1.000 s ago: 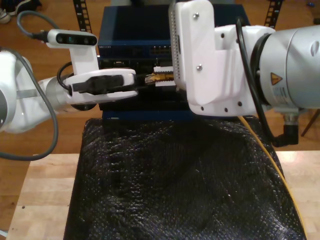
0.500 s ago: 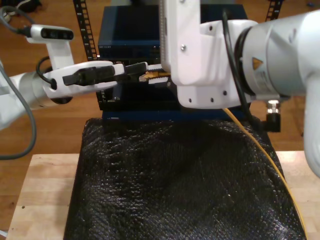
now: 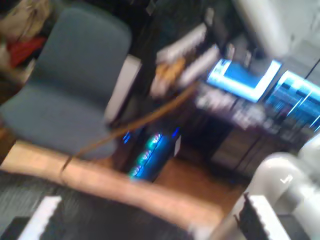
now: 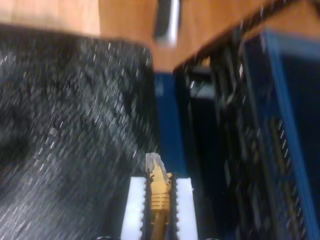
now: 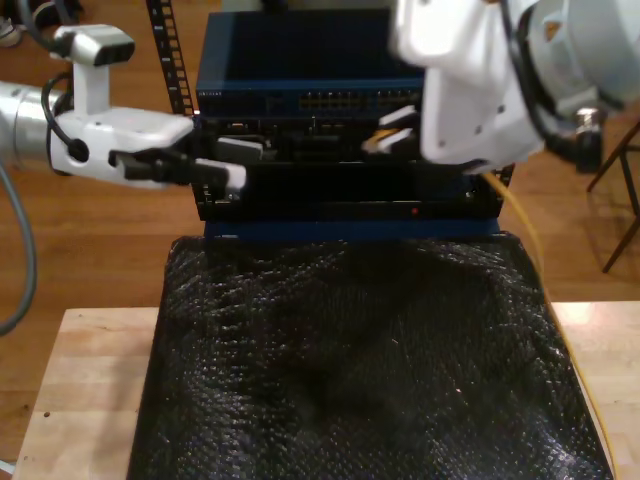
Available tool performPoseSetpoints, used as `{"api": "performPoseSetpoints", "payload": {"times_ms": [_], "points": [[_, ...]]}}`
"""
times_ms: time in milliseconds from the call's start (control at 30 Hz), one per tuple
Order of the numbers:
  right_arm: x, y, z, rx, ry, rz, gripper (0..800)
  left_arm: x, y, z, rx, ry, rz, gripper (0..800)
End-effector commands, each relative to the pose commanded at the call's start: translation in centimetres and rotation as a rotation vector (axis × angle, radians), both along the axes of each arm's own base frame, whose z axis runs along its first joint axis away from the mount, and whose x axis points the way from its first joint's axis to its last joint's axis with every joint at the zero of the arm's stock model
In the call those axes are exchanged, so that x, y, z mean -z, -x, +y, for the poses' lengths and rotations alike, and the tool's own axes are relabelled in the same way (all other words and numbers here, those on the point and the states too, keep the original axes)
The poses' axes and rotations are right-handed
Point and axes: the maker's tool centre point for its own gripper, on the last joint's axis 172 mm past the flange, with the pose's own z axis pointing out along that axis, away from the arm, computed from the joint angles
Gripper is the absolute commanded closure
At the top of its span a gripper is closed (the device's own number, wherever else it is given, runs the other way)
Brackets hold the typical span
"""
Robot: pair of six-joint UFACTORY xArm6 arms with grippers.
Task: Grab the cable and plug it in
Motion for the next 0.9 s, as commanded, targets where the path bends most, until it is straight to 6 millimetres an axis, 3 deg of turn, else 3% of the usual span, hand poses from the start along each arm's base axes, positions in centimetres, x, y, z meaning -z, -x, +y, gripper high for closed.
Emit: {"api": "performPoseSetpoints", "payload": {"times_ms": [233, 333, 567, 900], "points": [[3.4, 0.4, -4.5, 0.067, 0.046, 0.155, 800, 3.9, 1.0, 4.1, 0.045, -0.276, -0.096, 0], [4.9, 1.0, -5.3, 0.073, 0.061, 0.216, 800, 5.2, 2.1, 6.2, 0.092, -0.373, -0.120, 0], [6.0, 1.5, -6.1, 0.073, 0.101, 0.240, 800, 7.6, 4.9, 12.1, 0.187, -0.523, -0.179, 0], [7.8, 1.9, -6.3, 0.092, 0.115, 0.294, 800, 10.0, 12.6, 19.7, 0.262, -0.562, -0.209, 0]]}}
